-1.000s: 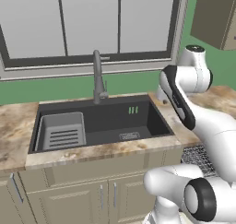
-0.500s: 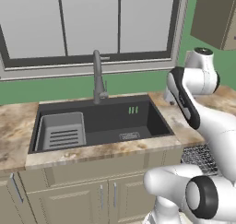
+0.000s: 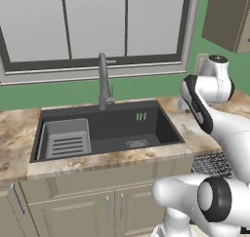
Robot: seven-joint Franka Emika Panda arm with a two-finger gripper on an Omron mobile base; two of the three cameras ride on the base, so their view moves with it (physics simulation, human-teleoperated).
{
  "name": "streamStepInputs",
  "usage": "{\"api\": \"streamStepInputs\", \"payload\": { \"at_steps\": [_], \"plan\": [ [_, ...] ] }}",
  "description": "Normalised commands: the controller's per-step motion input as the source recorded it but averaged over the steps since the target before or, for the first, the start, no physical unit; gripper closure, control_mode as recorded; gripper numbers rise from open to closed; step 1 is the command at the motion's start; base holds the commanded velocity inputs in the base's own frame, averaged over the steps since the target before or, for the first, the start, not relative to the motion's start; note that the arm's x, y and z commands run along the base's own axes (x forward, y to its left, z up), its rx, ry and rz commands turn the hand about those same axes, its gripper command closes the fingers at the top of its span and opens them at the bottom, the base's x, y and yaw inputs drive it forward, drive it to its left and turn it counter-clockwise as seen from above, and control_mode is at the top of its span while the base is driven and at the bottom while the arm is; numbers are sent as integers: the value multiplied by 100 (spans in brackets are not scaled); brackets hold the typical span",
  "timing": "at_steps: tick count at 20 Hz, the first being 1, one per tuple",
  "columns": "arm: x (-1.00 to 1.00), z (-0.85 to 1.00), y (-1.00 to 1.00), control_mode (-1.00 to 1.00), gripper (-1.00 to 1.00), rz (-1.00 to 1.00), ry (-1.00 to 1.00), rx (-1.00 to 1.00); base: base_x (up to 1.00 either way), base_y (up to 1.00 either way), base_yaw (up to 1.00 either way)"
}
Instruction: Pick up the cup and bowl from the counter, place them in the dishwasher, and close the dishwasher door.
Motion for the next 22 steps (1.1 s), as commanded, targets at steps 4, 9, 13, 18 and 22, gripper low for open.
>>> {"api": "streamStepInputs", "payload": {
  "at_steps": [4,9,13,18,22],
  "plan": [
    [15,-15,-32,-100,-100,0,0,-7,0,0,0],
    [11,-12,-30,-100,-100,0,0,-5,0,0,0],
    [11,-10,-33,-100,-100,0,0,-6,0,0,0],
    [10,-16,-31,-100,-100,0,0,-1,0,0,0],
    [11,-24,-26,-100,-100,0,0,0,0,0,0]
  ]
}}
